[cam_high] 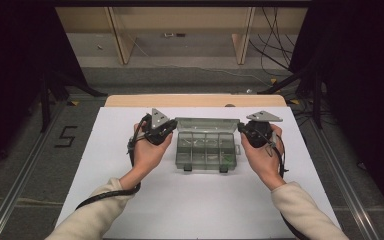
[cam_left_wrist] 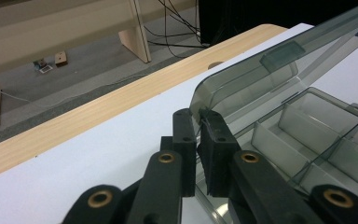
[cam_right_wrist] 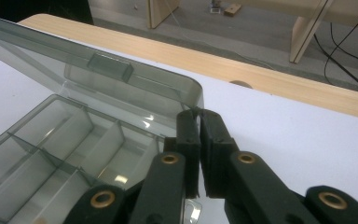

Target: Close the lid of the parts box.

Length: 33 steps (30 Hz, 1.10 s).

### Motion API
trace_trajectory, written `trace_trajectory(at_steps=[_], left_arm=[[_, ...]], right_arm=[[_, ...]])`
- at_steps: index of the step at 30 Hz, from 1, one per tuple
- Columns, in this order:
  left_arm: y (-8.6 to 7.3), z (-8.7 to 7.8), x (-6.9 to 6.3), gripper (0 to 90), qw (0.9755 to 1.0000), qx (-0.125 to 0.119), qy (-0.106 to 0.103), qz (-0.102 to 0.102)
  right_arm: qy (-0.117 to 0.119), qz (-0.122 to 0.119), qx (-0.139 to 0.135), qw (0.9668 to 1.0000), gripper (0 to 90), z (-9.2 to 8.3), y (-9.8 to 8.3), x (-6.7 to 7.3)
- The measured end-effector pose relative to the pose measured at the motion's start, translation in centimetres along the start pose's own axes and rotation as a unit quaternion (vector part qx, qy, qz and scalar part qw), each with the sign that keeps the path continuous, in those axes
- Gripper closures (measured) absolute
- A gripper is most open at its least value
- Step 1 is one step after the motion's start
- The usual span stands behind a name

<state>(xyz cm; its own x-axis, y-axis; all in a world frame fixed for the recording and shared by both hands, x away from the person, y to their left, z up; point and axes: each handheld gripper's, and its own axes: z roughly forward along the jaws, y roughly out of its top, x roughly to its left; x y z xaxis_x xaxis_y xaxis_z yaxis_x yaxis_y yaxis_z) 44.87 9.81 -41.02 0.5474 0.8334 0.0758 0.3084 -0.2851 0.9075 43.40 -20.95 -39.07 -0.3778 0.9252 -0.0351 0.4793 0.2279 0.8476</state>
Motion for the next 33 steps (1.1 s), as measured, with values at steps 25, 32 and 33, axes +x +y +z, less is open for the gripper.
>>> trace_trajectory(at_steps=[25,32,33], left_arm=[[-1.1,-0.6,-0.5,86.5,1.0,-0.001,-0.006,0.006],[-1.2,-0.7,-0.5,86.8,0.9999,0.0,-0.007,0.01],[-1.2,-0.7,-0.5,86.8,0.9999,0.001,-0.007,0.011]], right_arm=[[0.007,-0.01,0.008,0.9999,87.6,-0.6,-0.9,0.3],[0.007,-0.013,0.009,0.9999,87.7,-0.7,-1.0,0.3],[0.006,-0.013,0.009,0.9998,87.7,-0.7,-1.0,0.3]])
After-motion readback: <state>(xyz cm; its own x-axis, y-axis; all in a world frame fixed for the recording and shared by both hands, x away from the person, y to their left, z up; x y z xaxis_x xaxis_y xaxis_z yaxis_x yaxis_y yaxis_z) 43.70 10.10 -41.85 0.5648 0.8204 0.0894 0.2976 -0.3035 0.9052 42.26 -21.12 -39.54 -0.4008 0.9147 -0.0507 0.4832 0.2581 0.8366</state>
